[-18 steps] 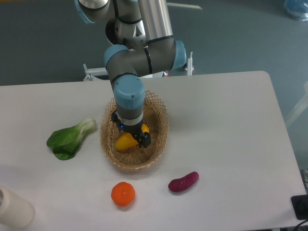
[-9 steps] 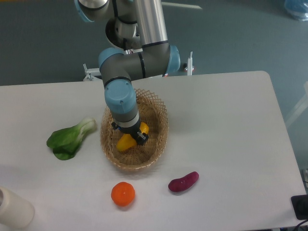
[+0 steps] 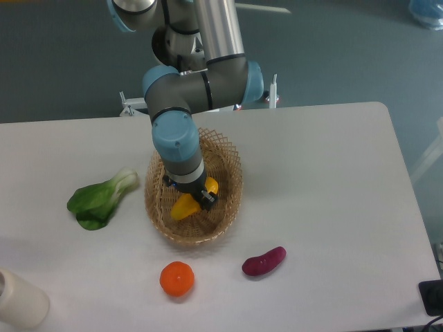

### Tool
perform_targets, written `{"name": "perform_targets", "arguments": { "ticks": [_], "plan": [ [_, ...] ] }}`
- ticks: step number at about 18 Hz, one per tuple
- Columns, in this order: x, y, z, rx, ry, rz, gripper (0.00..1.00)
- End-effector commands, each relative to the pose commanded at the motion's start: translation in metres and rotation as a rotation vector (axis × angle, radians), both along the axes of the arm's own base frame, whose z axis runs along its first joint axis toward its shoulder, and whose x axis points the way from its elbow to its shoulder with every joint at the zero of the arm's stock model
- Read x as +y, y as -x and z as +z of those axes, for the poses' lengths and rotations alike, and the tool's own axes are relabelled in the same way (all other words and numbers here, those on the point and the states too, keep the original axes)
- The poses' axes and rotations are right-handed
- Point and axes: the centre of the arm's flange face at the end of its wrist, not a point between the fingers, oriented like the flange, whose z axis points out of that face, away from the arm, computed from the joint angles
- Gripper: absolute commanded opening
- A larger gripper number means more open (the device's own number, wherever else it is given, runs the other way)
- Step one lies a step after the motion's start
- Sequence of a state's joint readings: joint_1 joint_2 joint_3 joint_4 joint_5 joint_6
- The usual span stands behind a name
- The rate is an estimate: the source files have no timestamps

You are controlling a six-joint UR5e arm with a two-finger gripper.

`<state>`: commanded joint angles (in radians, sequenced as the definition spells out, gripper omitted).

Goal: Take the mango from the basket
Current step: 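Lift the mango out of the basket and carry it beside the basket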

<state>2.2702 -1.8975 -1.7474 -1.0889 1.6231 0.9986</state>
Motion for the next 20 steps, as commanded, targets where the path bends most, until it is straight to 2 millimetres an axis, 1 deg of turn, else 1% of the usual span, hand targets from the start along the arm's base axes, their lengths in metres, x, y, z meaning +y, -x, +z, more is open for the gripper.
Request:
{"name": "perform_targets", "arguments": {
  "ticks": [3,5,7,10,12,14,15,18,19,20],
  "plan": [
    [-0.001,0.024,0.017,0.018,-0.031,0.032,0.37],
    [-0.004,0.038,0.024,0.013,-0.056,0.055,0.38],
    [-0.011,0.055,0.029,0.012,-0.072,0.082,0.38],
    [-0.026,0.081,0.032,0.021,-0.08,0.081,0.38],
    [-0.031,0.099,0.034,0.029,-0.082,0.074,0.38],
    [-0.033,0.12,0.042,0.044,-0.094,0.069,0.37],
    [-0.038,0.13,0.043,0.045,-0.098,0.071,0.37],
    [-0.051,0.151,0.042,0.038,-0.115,0.039,0.38],
    [-0.054,0.158,0.044,0.043,-0.117,0.016,0.38],
    [-0.057,0.163,0.043,0.045,-0.114,-0.011,0.38]
  ]
}}
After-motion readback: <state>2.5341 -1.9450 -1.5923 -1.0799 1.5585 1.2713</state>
